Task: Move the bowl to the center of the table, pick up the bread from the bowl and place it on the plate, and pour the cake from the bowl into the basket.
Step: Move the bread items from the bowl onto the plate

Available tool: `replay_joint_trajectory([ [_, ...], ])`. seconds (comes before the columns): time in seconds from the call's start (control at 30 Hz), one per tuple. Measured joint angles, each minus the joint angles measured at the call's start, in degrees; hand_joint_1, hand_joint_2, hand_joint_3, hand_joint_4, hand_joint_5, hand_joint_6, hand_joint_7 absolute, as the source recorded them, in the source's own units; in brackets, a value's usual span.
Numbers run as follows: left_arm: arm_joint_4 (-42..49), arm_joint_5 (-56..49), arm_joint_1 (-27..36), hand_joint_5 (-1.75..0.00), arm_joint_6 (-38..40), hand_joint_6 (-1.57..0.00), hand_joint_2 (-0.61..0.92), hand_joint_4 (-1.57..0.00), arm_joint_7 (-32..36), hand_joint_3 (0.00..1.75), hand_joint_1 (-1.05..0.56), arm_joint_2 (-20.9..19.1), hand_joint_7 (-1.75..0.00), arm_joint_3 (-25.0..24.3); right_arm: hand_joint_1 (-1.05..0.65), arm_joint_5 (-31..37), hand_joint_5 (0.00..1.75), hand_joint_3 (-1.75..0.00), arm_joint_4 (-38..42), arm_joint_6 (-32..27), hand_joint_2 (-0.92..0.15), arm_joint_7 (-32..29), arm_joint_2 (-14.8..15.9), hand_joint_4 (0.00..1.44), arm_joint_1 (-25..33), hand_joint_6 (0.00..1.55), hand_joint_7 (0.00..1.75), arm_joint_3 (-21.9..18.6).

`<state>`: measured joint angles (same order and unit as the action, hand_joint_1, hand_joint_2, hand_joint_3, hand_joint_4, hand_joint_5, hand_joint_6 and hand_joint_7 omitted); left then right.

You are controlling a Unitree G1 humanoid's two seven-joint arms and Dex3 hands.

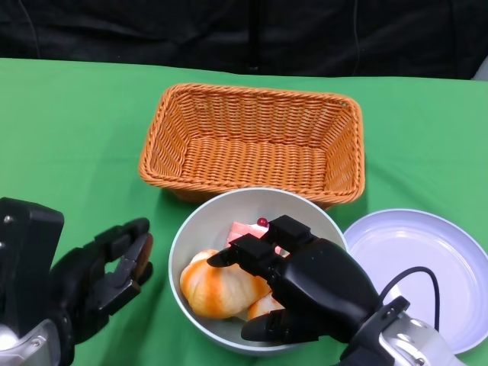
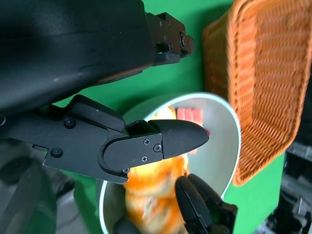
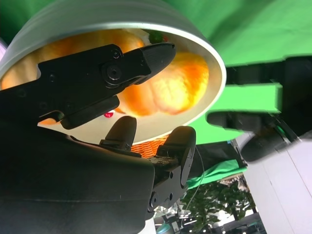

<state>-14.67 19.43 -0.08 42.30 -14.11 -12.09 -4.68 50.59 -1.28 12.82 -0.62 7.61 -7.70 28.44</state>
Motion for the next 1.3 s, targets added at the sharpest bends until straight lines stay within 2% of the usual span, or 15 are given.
replay_joint_trajectory([
  [0.17, -0.02, -3.39, 1.09, -0.42, -3.65, -0.14, 0.92, -0.01, 0.67, 0.6, -0.78, -0.03, -0.02, 0.65, -0.59, 2.9, 1.02, -0.01, 5.41, -0.54, -0.92, -4.59, -0.76, 0.1, -2.85, 0.21, 0.61, 2.2],
  [0.4, 0.0, -4.75, 1.42, -0.4, -5.92, -0.15, 0.92, 0.0, 0.91, 0.61, -0.79, 0.51, -0.02, 0.76, -0.58, 7.64, 0.96, -0.04, 13.35, -2.18, -0.92, -11.78, -1.49, 0.16, -7.62, 0.27, 0.52, 5.81],
  [0.53, 0.0, -5.76, 1.84, -0.37, -6.61, -0.15, 0.92, 0.0, 1.03, 0.61, -0.79, 0.79, -0.02, 1.06, -0.45, 8.49, 0.89, -0.05, 17.63, -2.31, -0.92, -15.66, -1.91, 0.33, -9.33, 0.44, 0.42, 7.52],
  [0.6, -0.01, -5.83, 1.87, -0.36, -6.66, -0.15, 0.92, 0.0, 1.26, 0.61, -0.79, 1.15, -0.01, 1.24, -0.33, 8.32, 0.89, -0.03, 19.27, -1.71, -0.91, -17.52, -2.03, 0.54, -10.04, 0.67, 0.39, 7.88],
  [0.63, -0.02, -5.82, 1.87, -0.36, -6.67, -0.14, 0.92, 0.0, 1.4, 0.61, -0.78, 1.4, -0.01, 1.27, -0.29, 7.99, 1.05, -0.03, 20.31, -0.55, -0.91, -19.52, -2.07, 0.7, -10.42, 0.85, 0.46, 7.91],
  [0.67, -0.05, -5.82, 1.88, -0.36, -6.66, -0.14, 0.92, 0.0, 1.57, 0.61, -0.78, 1.65, -0.01, 1.29, -0.26, 7.45, 1.25, -0.03, 21.43, 1.01, -0.91, -21.84, -2.07, 0.78, -10.7, 0.93, 0.55, 7.92],
  [0.7, -0.1, -5.81, 1.88, -0.35, -6.59, -0.14, 0.92, 0.0, 1.69, 0.61, -0.79, 1.82, -0.01, 1.29, -0.23, 7.01, 1.54, -0.16, 22.8, 2.94, -0.87, -24.78, -2.06, 0.89, -10.96, 0.85, 1.15, 7.93],
  [0.73, -0.19, -5.81, 1.89, -0.35, -6.5, -0.14, 0.92, 0.0, 1.87, 0.6, -0.79, 1.91, -0.01, 1.29, -0.21, 6.79, 1.64, -0.49, 24.19, 5.02, -0.71, -27.8, -2.03, 0.97, -11.2, 0.8, 1.44, 7.94],
  [0.8, -0.26, -5.8, 1.89, -0.36, -6.37, -0.14, 0.92, 0.0, 1.9, 0.6, -0.79, 1.98, -0.01, 1.28, -0.18, 6.08, 1.72, -1.08, 26.06, 8.38, -0.43, -33.21, -2.05, 1.03, -11.56, 0.79, 1.68, 7.95],
  [0.87, -0.26, -5.8, 1.89, -0.36, -6.37, -0.15, 0.92, 0.0, 1.9, 0.6, -0.79, 1.99, -0.01, 1.28, -0.17, 5.59, 1.74, -1.28, 27.01, 10.49, -0.34, -37.1, -2.26, 1.03, -12.07, 0.78, 1.73, 7.93],
  [1.0, -0.26, -5.78, 1.88, -0.37, -6.37, -0.14, 0.92, 0.0, 1.89, 0.6, -0.78, 1.98, -0.01, 1.26, -0.18, 5.32, 1.75, -1.42, 26.77, 12.37, -0.28, -40.86, -2.52, 1.02, -12.2, 0.78, 1.75, 7.93],
  [1.17, -0.25, -5.56, 1.86, -0.37, -5.89, -0.14, 0.92, 0.0, 1.87, 0.6, -0.78, 1.98, -0.01, 0.76, -0.19, 5.18, 1.75, -1.47, 23.99, 12.77, -0.28, -42.26, -2.45, 1.02, -11.89, 0.79, 1.75, 7.66],
  [1.23, -0.24, -5.37, 1.85, -0.38, -5.88, -0.15, 0.92, 0.0, 1.85, 0.6, -0.77, 1.98, -0.01, 0.63, -0.18, 4.95, 1.75, -1.45, 21.55, 12.5, -0.26, -42.04, -2.18, 1.01, -11.05, 0.78, 1.75, 7.25],
  [1.3, -0.24, -5.17, 1.85, -0.39, -5.86, -0.15, 0.92, 0.0, 1.84, 0.6, -0.78, 1.98, -0.01, 0.52, -0.16, 4.79, 1.75, -1.34, 19.08, 12.15, -0.24, -41.66, -2.02, 1.0, -10.11, 0.77, 1.75, 6.64],
])
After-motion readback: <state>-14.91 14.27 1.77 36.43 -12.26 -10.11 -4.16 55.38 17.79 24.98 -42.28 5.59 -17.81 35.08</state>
